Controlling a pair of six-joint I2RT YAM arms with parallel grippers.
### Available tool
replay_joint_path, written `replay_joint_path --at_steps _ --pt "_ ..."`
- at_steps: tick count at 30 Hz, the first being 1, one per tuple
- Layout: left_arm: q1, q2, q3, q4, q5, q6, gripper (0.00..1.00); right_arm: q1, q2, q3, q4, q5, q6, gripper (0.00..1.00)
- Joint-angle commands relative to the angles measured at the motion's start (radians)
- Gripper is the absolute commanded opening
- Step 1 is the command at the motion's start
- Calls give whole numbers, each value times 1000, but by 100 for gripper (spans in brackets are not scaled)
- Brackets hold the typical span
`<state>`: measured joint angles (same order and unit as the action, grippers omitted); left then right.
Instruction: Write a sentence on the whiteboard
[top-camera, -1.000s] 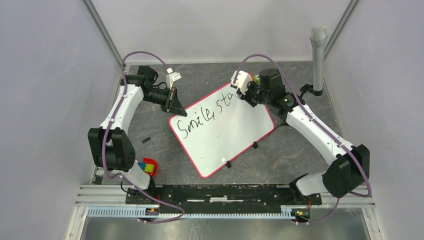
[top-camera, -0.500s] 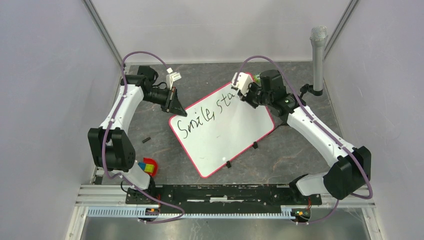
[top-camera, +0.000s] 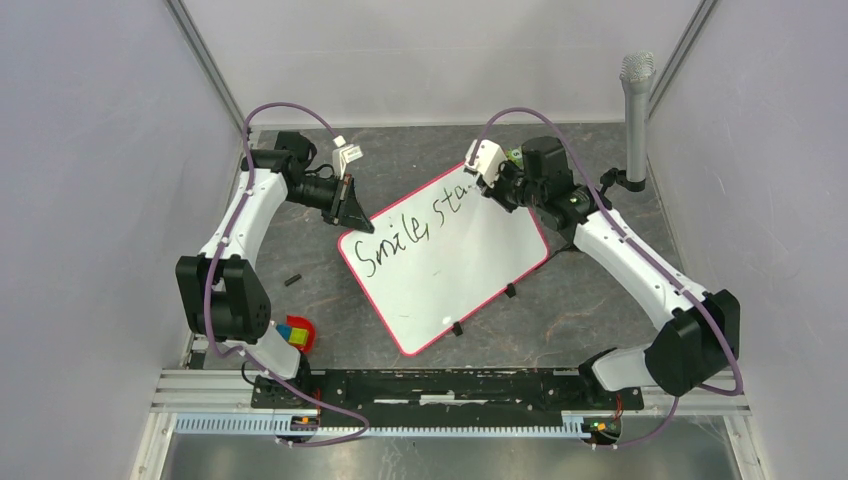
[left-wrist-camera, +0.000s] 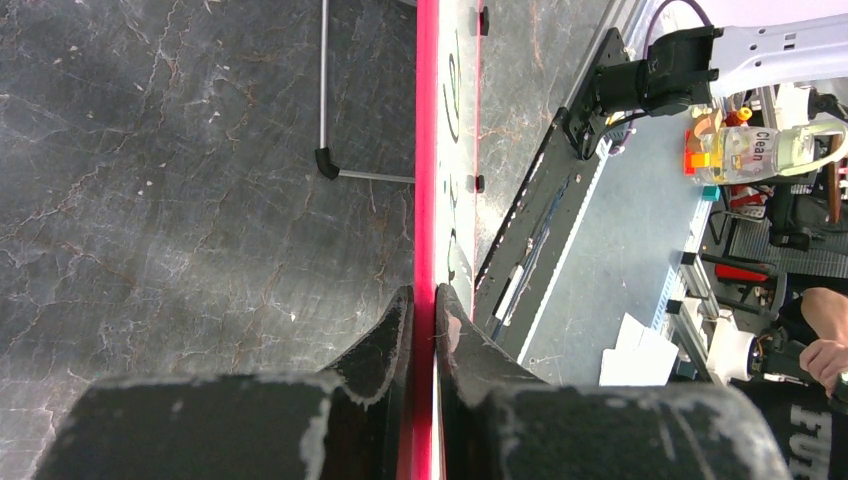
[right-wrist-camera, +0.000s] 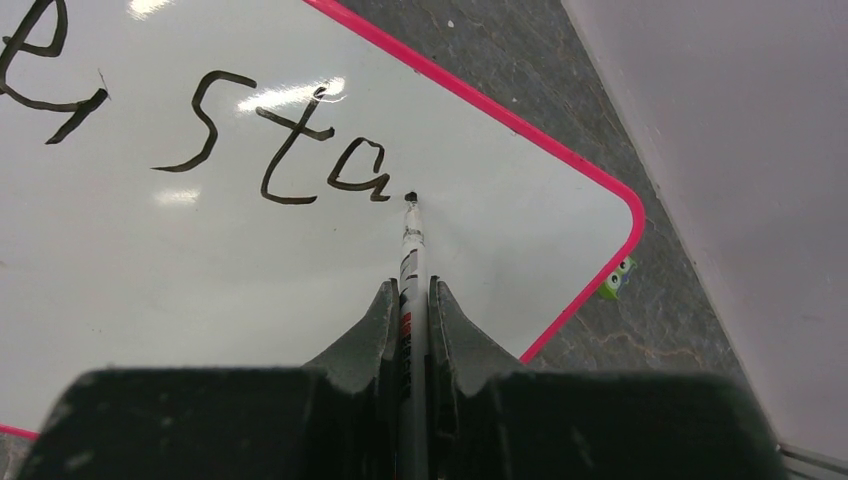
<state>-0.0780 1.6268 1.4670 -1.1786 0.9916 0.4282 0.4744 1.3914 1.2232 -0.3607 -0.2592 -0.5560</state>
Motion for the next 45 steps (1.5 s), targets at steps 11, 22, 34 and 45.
replay_joint_path --at_steps 11,22,34,45 --pt "-20 -4 16 -19 -33 67 2 -17 -15 -15 24 22 -13 0" --pt "-20 -1 24 -20 -30 65 2 -19 -20 -24 37 80 -37 0" --pt "-20 -2 19 -20 -36 68 2 -22 21 25 54 71 -31 0" --pt "-20 4 19 -21 -33 73 2 -22 -69 -78 -49 13 -81 0"
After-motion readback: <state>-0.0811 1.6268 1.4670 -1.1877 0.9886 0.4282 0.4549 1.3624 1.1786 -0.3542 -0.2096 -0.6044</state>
